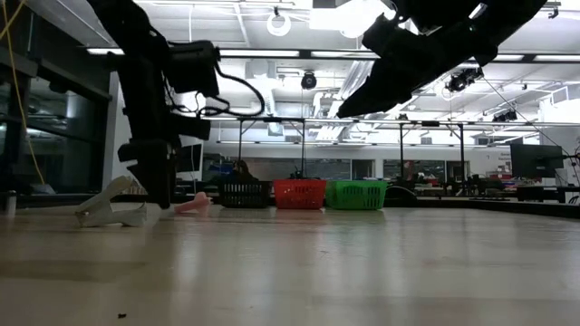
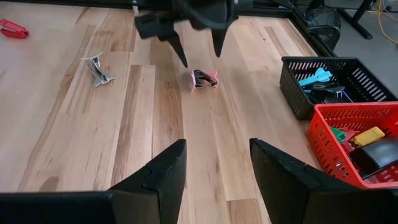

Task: Pick and place Stapler, Stapler remover, tape
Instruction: Put the pink staple remover into the black bin

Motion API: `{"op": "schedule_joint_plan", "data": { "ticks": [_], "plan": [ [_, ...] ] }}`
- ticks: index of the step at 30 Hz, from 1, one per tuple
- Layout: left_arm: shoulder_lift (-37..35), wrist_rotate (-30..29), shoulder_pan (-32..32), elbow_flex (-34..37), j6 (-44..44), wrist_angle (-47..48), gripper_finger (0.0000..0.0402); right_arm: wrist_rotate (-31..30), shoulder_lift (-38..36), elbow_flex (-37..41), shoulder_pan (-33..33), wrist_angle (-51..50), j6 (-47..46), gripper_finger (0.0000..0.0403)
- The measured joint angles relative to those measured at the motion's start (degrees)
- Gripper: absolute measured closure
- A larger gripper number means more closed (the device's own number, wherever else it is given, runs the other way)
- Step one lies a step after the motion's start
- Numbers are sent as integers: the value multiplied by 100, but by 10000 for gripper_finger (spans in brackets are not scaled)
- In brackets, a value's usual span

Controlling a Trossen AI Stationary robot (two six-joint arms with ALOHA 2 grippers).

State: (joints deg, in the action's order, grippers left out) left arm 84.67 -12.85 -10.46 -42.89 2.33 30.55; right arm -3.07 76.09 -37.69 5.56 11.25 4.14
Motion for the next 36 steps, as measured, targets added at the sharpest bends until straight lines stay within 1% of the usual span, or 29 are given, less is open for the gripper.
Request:
{"op": "schedule_joint_plan", "data": {
  "ticks": [8,16,27,31,33,36],
  "plan": [
    [395,172,-4,-26,-57,-121,103,2,0,-2,0,-79,0,231],
    [426,498,-11,-9,-59,-738,103,2,0,-2,0,-81,-2,231],
    [458,758,-4,7,127,-1231,103,2,0,-2,0,-81,-2,231],
    [529,769,-4,0,236,-1255,103,2,0,-2,0,-82,-2,231],
    [596,774,-4,-9,247,-1270,106,2,0,-2,0,-84,-12,231],
    [700,876,-4,-15,268,-1289,123,0,0,-2,0,-88,-22,231]
  ]
}}
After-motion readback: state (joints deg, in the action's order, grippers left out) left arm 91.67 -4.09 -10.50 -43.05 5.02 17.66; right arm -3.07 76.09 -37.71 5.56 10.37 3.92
